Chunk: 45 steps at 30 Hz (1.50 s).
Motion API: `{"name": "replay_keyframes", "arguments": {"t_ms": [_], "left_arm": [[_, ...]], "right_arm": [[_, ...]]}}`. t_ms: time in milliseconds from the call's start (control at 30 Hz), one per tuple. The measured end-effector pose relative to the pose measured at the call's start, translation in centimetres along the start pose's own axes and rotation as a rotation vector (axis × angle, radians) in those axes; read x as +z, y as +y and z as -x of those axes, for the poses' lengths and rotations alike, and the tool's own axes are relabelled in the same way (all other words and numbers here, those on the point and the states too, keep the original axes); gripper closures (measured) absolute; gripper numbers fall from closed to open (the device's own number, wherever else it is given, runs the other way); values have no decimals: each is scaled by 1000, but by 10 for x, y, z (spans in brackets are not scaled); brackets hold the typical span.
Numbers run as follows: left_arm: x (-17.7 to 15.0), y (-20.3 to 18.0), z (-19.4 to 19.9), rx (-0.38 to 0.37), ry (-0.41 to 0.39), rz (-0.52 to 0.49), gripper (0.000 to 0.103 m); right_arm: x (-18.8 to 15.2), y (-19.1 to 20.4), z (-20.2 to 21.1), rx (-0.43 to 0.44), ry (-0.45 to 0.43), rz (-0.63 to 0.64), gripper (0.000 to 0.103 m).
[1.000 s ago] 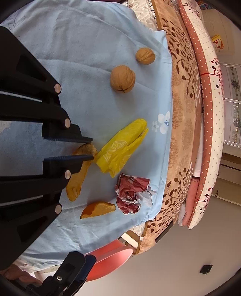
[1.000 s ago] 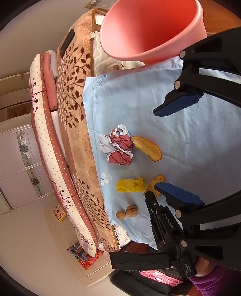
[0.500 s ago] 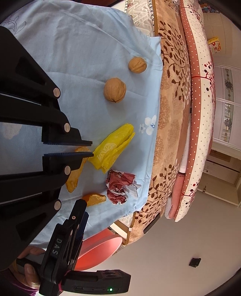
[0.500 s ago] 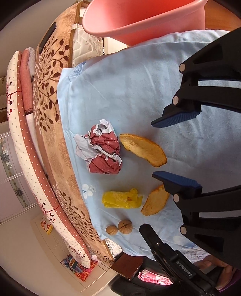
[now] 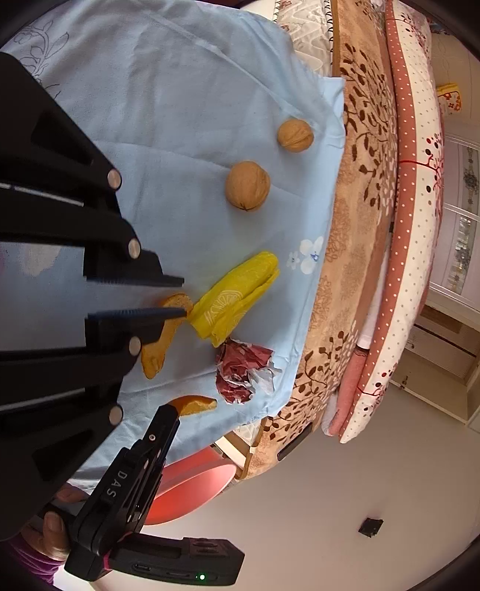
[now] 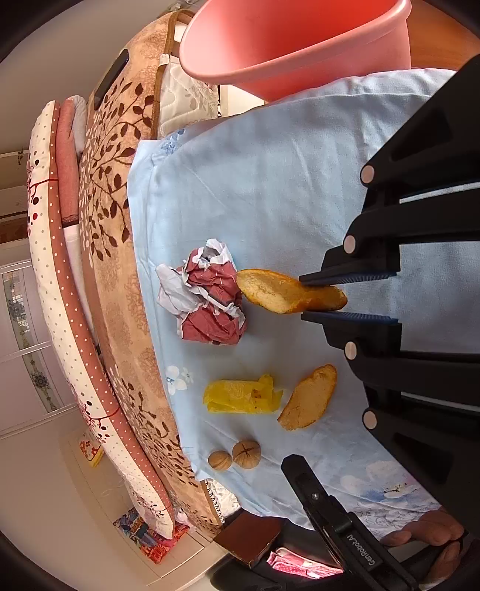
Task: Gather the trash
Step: 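Grasp an orange peel with the right tool while the left tool grasps another orange peel, then carry both orange peels over the pink bucket and open both tools to drop them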
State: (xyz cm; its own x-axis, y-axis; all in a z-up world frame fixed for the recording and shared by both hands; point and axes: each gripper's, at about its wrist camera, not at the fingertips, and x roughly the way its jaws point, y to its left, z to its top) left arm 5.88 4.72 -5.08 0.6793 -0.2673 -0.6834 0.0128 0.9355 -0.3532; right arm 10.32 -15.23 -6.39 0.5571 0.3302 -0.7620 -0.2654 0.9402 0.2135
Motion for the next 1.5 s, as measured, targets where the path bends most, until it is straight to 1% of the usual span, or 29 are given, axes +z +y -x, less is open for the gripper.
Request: {"name": "replay_keyframes", "arguments": {"t_ms": [33,67,133,300,367,433,500,533,567,633,767,900,1133,1333,1500], "left_arm": [[0,0,-1,3,4,5,68],[-1,1,-2,4,-1,10,66],[0,-1,-5,5,0,11,66],[2,-4,-22,17,31,9,66],[1,-8,-27,45,27,-11,66],[1,-11,-31,57,28,-30,66],[1,-12,-36,67,48,-34,67],[1,-11,-37,63,50,-26,73],[1,-11,-38,60,52,-20,83],[1,-10,-40,60,59,-10,92],[0,-10,-35,50,51,5,97],[2,-19,-22,25,34,-3,100],[12,-46,1,-26,-20,-42,100],[20,-75,10,-74,-49,-83,100],[27,-105,10,-115,-63,-137,100]], "right_arm": [[0,1,2,4,-5,3,90],[-1,1,4,7,-10,6,90],[-1,2,8,10,-20,13,90],[-3,-1,12,23,-25,7,90],[-4,-2,13,23,-25,3,90],[-4,-4,14,24,-26,-3,90],[-4,-6,15,26,-27,-10,90],[-4,-7,16,28,-28,-13,90],[-4,-8,17,29,-29,-15,90],[-5,-9,18,31,-33,-16,90],[-5,-10,24,33,-47,-7,90],[-7,-9,34,22,-78,17,90],[-8,-17,54,11,-131,17,90],[-8,-40,74,-21,-178,-29,90],[-10,-63,90,-52,-210,-81,90]]}}
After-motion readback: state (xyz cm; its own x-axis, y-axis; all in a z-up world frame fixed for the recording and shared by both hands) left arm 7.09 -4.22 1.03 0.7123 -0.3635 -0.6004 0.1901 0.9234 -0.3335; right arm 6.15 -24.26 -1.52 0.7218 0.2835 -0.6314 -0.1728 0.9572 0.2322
